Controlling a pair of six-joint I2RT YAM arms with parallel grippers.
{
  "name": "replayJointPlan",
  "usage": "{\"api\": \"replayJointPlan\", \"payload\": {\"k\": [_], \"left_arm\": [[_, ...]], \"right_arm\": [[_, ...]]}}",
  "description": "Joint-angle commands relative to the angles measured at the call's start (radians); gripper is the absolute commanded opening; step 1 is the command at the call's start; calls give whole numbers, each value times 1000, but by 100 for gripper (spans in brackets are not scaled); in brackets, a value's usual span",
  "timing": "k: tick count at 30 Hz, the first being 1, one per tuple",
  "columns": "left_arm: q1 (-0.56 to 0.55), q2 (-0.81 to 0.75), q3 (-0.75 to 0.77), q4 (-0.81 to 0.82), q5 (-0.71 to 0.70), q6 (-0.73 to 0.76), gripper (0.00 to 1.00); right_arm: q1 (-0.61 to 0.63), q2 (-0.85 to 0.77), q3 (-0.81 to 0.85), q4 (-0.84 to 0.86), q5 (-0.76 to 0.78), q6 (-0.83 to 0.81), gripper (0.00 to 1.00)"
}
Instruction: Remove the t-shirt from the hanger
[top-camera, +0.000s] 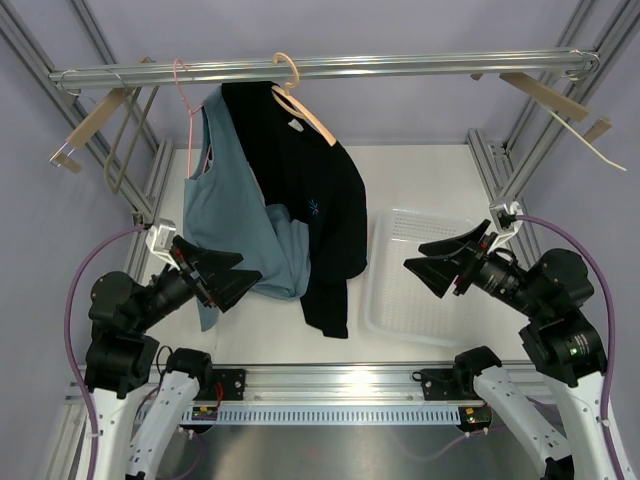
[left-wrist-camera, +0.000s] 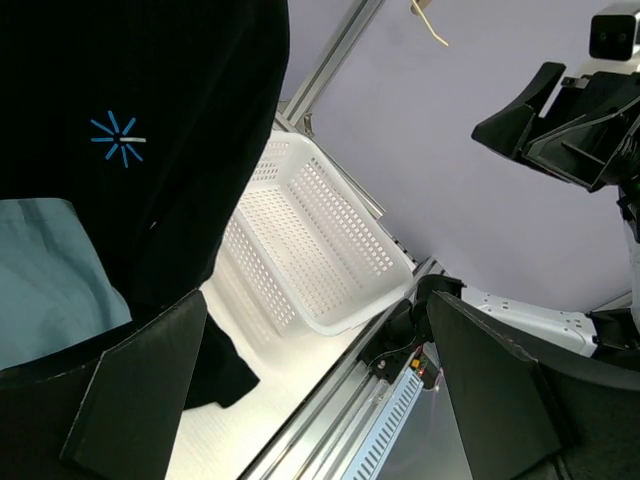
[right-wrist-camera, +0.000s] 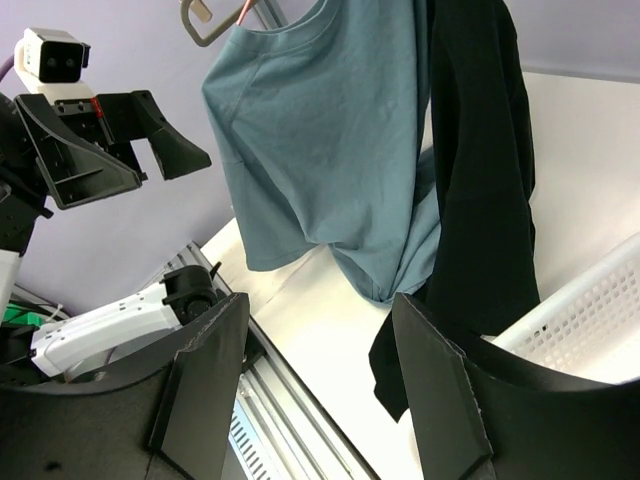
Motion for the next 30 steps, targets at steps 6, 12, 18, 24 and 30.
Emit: {"api": "replayJointPlan", "payload": {"k": [6, 12, 18, 24, 30], "left_arm": [[-10, 159, 135, 152, -36, -86, 98], [-394, 460, 356, 151, -441, 17, 84], [-628, 756, 624, 134, -927, 146, 77], [-625, 984, 844, 136, -1106, 117, 71], [-608, 1084, 921, 163, -1187, 91, 66]], "right_arm": [[9, 45, -102, 124, -17, 36, 69], [9, 76, -186, 259, -62, 88, 68], [11, 56, -209, 241, -36, 82, 66], [12, -7, -222, 183, -31, 68, 66], [12, -59, -217, 134, -34, 57, 66]]}}
